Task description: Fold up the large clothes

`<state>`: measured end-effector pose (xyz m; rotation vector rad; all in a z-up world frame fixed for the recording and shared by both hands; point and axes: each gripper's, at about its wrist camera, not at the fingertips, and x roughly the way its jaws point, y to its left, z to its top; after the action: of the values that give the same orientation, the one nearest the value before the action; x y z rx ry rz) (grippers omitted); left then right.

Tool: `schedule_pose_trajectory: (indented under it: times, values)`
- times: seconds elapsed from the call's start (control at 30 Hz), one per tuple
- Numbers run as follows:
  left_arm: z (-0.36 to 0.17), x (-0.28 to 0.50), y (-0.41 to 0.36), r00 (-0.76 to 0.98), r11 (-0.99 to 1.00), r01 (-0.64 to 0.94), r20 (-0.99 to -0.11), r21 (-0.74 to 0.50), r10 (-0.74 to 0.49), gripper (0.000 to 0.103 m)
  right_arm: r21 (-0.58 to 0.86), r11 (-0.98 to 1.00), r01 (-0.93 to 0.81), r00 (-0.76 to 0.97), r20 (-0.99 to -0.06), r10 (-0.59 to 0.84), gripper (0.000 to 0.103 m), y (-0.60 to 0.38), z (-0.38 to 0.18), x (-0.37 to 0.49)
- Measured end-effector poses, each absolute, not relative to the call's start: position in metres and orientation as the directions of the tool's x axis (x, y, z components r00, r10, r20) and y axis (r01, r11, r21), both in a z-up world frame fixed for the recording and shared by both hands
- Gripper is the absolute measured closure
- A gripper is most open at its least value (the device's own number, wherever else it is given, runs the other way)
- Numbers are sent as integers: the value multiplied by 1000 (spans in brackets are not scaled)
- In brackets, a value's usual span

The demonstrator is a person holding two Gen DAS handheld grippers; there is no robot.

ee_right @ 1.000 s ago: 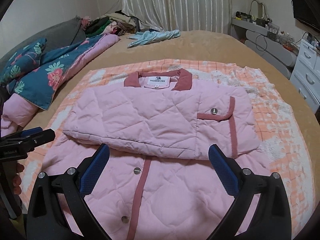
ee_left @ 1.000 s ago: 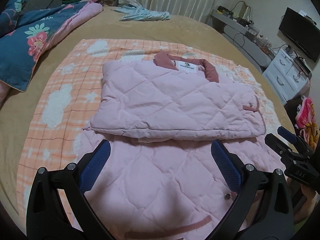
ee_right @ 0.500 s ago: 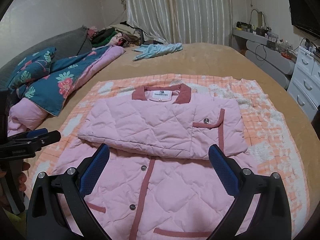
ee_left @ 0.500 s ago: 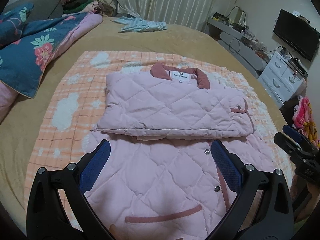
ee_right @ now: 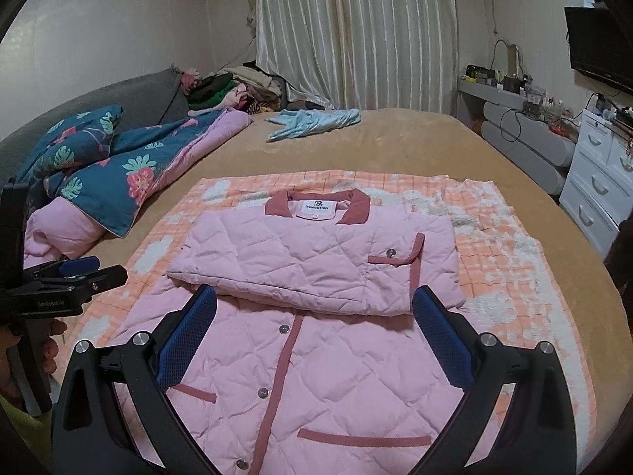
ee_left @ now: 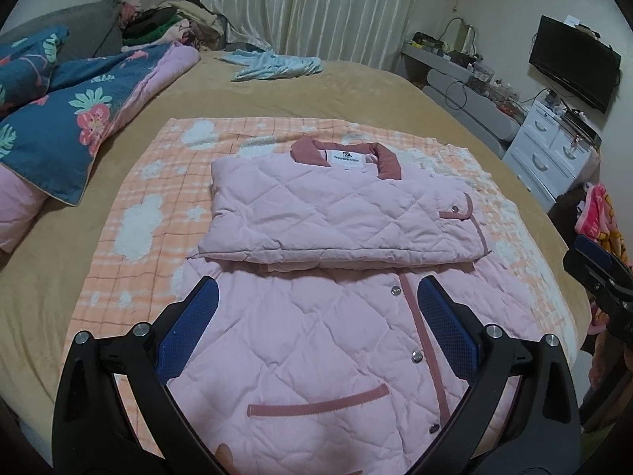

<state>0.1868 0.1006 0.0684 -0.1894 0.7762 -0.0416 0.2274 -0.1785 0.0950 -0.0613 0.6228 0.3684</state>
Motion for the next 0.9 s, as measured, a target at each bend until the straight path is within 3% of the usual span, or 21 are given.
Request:
schedule_pose_trajectory:
  times: [0.9]
  values:
    - [47,133,102,715,986,-67,-697,-154,-61,9,39,948,-316,760,-588,277,4,-219,83,188]
